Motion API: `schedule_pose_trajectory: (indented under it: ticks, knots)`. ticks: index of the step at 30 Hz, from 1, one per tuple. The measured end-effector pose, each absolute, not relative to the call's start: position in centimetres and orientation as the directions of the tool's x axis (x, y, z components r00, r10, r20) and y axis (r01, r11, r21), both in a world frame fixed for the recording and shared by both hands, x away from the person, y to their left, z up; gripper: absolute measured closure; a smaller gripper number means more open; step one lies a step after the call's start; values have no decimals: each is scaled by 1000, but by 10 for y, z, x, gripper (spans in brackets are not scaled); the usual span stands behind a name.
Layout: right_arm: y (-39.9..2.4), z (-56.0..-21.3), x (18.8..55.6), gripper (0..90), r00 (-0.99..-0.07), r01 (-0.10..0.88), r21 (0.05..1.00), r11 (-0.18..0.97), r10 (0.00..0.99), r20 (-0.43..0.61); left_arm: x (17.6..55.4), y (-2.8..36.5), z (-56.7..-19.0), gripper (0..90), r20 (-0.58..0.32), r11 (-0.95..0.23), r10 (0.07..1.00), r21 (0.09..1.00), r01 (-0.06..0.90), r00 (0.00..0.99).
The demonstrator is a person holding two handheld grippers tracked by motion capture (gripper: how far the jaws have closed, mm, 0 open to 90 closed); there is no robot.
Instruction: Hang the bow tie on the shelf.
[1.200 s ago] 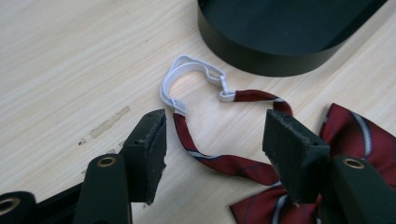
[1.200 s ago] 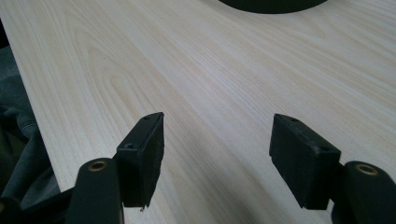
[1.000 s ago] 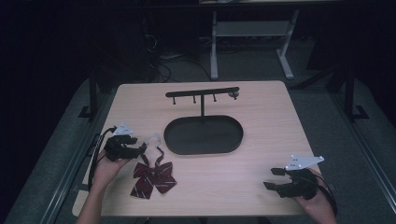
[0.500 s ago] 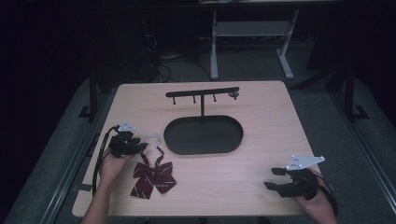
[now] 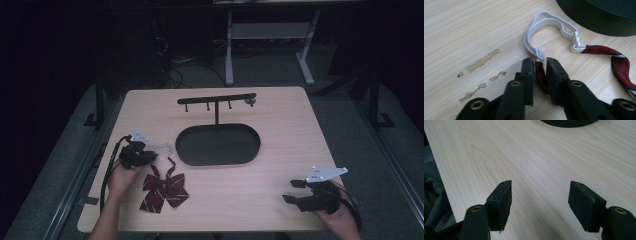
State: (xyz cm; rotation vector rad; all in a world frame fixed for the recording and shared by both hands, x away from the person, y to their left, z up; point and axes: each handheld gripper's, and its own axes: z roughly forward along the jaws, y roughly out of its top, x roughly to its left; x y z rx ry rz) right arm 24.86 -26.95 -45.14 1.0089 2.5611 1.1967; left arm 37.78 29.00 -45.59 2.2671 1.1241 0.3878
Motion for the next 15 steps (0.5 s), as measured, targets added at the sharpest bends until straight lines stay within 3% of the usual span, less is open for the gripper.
schedule_pose_trajectory:
  ticks: [4, 15]
  knots:
    - [-270, -451, 249, 349, -765, 515, 726, 456, 627, 149, 377, 287, -456, 867, 29, -501, 790, 605, 619, 612]
    - [-270, -451, 249, 350, -764, 516, 725, 456, 628, 149, 368, 281, -446, 880, 63, -517, 776, 633, 576, 628]
